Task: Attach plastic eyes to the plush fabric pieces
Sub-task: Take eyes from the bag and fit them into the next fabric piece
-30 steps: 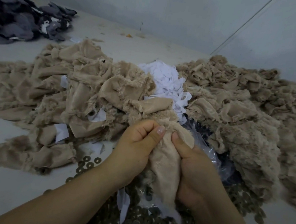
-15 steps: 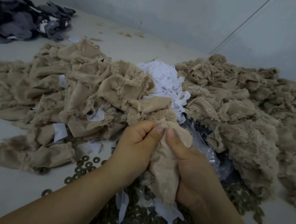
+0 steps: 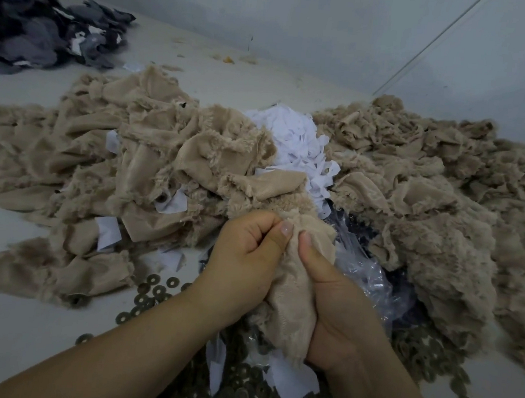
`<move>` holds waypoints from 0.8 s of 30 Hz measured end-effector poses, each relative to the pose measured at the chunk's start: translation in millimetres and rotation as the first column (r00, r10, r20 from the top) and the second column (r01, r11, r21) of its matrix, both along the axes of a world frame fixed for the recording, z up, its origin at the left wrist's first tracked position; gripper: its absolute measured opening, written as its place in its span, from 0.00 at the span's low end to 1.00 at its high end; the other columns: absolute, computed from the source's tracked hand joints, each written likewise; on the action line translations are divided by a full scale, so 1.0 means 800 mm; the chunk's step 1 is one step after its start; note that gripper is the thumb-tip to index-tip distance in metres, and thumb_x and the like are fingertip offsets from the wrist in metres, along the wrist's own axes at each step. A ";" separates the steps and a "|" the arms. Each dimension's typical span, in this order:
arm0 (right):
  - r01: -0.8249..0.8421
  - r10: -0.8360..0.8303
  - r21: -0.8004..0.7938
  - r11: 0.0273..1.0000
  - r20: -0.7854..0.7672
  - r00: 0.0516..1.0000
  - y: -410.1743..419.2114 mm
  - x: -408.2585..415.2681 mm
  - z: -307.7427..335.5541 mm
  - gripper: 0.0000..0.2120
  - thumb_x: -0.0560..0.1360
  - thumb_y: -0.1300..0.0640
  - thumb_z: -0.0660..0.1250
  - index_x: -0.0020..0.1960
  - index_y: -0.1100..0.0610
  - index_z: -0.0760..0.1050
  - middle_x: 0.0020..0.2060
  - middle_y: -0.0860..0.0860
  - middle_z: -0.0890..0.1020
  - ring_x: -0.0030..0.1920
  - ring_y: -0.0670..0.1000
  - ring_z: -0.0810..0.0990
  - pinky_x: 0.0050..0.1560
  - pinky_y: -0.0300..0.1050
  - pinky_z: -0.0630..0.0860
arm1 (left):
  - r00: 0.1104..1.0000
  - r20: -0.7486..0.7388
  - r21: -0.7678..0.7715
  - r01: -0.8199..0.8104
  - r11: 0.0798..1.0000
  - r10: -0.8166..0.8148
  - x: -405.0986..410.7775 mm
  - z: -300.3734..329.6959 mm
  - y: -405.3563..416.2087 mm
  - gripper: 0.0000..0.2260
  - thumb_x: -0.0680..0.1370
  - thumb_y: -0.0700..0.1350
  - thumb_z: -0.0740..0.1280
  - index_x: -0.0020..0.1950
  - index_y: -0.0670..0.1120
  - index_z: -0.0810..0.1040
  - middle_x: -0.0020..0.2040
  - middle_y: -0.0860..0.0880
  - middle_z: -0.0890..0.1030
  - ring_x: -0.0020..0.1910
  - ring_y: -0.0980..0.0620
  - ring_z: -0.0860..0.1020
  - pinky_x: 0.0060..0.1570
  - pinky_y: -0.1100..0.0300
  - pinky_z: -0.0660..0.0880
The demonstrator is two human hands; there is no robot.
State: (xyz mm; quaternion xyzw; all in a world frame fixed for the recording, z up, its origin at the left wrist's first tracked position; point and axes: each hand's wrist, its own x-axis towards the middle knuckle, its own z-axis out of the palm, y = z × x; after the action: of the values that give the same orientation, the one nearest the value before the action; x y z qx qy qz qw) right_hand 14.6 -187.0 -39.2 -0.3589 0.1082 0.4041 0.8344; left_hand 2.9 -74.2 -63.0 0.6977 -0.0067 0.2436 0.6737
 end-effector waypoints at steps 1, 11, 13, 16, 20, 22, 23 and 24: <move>0.004 -0.004 0.010 1.000 0.000 1.000 0.000 -0.001 -0.001 0.25 0.74 0.48 0.66 0.62 0.65 0.80 0.58 0.65 0.82 0.59 0.61 0.83 0.65 0.57 0.74 | 1.000 0.009 0.003 0.004 1.000 -0.004 0.000 0.001 -0.001 0.17 0.81 0.38 0.63 0.35 0.31 0.68 0.27 0.47 0.68 0.27 0.53 0.65 0.26 0.62 0.65; -0.009 0.010 -0.026 1.000 0.013 1.000 0.005 -0.003 -0.002 0.25 0.79 0.48 0.63 0.67 0.65 0.76 0.61 0.66 0.81 0.64 0.62 0.80 0.68 0.56 0.73 | 0.994 0.036 0.084 -0.104 0.991 0.102 0.002 -0.008 0.013 0.17 0.80 0.41 0.62 0.33 0.35 0.66 0.27 0.51 0.67 0.28 0.57 0.65 0.29 0.63 0.65; -0.004 0.004 -0.017 1.000 0.039 0.999 0.004 -0.004 -0.002 0.25 0.78 0.50 0.63 0.68 0.65 0.74 0.62 0.66 0.80 0.65 0.62 0.78 0.69 0.58 0.71 | 0.994 0.057 0.091 -0.094 0.991 0.089 0.002 -0.006 0.013 0.17 0.79 0.42 0.61 0.32 0.37 0.65 0.27 0.52 0.66 0.28 0.58 0.64 0.28 0.64 0.64; 0.014 -0.014 -0.005 1.000 0.102 0.995 0.002 -0.004 -0.003 0.25 0.76 0.51 0.65 0.68 0.64 0.75 0.62 0.65 0.80 0.64 0.61 0.79 0.67 0.57 0.73 | 0.995 0.076 0.074 -0.063 0.995 0.058 0.003 -0.006 0.011 0.17 0.79 0.42 0.61 0.32 0.37 0.65 0.27 0.52 0.66 0.28 0.58 0.64 0.28 0.65 0.64; 0.023 -0.015 -0.042 0.999 0.183 0.983 -0.003 -0.001 -0.005 0.23 0.75 0.53 0.65 0.66 0.64 0.76 0.60 0.65 0.81 0.63 0.62 0.80 0.65 0.58 0.76 | 0.998 0.053 0.028 -0.028 0.999 0.026 0.002 -0.011 0.012 0.18 0.79 0.43 0.61 0.33 0.35 0.66 0.27 0.50 0.67 0.28 0.55 0.65 0.28 0.62 0.65; 0.022 -0.007 -0.069 0.997 0.209 0.978 -0.004 0.001 -0.007 0.23 0.75 0.54 0.66 0.66 0.63 0.76 0.60 0.65 0.82 0.62 0.63 0.81 0.65 0.59 0.76 | 0.999 0.050 0.004 -0.007 1.000 0.007 0.002 -0.010 0.014 0.18 0.79 0.43 0.61 0.33 0.33 0.67 0.28 0.48 0.67 0.28 0.53 0.65 0.28 0.61 0.65; 0.023 -0.006 -0.075 0.997 0.222 0.975 -0.005 0.001 -0.008 0.22 0.75 0.54 0.66 0.67 0.63 0.76 0.60 0.64 0.82 0.61 0.63 0.81 0.63 0.59 0.77 | 0.999 0.052 -0.004 0.001 1.000 -0.001 0.002 -0.010 0.014 0.18 0.79 0.43 0.61 0.34 0.33 0.67 0.28 0.46 0.67 0.28 0.53 0.65 0.28 0.61 0.65; 0.020 -0.002 -0.076 0.997 0.234 0.972 -0.006 0.002 -0.009 0.22 0.76 0.54 0.66 0.67 0.63 0.76 0.60 0.64 0.82 0.61 0.63 0.81 0.63 0.58 0.78 | 0.998 0.056 -0.005 0.006 1.000 -0.006 0.002 -0.009 0.015 0.18 0.79 0.43 0.61 0.34 0.32 0.67 0.28 0.44 0.67 0.28 0.52 0.65 0.28 0.60 0.65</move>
State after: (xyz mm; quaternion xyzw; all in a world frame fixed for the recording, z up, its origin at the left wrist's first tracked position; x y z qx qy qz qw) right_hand 16.3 -191.8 -46.1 -0.4356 0.0268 0.3499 0.8289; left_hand 4.5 -62.5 -69.9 0.6887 -0.0272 0.2611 0.6759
